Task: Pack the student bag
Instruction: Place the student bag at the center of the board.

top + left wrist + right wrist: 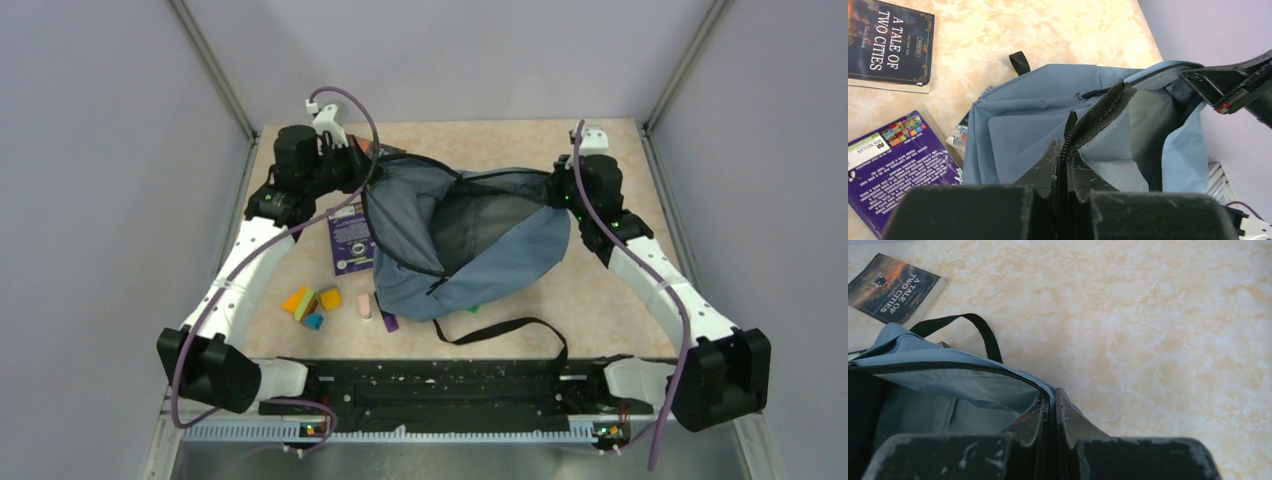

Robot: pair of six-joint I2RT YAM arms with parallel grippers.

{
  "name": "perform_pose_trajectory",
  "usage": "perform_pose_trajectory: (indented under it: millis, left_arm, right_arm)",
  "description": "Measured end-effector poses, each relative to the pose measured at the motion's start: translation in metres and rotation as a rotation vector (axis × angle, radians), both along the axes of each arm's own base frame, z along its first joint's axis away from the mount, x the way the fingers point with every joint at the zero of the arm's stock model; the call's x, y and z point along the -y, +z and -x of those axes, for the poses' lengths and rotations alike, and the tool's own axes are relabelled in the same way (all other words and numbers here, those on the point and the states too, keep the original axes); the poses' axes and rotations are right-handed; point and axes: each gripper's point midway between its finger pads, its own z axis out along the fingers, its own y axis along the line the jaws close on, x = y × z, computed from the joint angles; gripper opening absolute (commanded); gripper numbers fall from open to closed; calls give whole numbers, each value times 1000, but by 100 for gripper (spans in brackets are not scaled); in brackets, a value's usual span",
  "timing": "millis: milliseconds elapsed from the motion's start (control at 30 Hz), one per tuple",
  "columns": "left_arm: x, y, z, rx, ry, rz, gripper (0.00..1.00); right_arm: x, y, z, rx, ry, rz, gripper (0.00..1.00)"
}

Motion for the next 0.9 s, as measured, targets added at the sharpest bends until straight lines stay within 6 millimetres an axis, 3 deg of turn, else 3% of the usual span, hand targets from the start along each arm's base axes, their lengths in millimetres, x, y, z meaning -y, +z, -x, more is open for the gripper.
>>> perform_pose_trajectory:
  millis: [233, 367, 467, 667, 900]
  left_arm:
    - [-9, 9, 6, 6, -5, 36, 0]
    - [-3, 14, 10, 14, -64, 60, 0]
    - [1, 23, 13, 47, -119, 83, 0]
    - [18, 39, 28, 119, -275, 117, 0]
    - [34, 37, 40, 112, -371, 130, 0]
  right_arm:
    - [4, -8, -3, -24, -41, -20, 3]
    - [4, -3, -1, -11, -4, -14, 63]
    - [6, 14, 1, 47, 55, 11, 81]
    - [-30, 47, 11, 187, 339, 33, 86]
    - [-75, 42, 17, 206, 616, 59, 87]
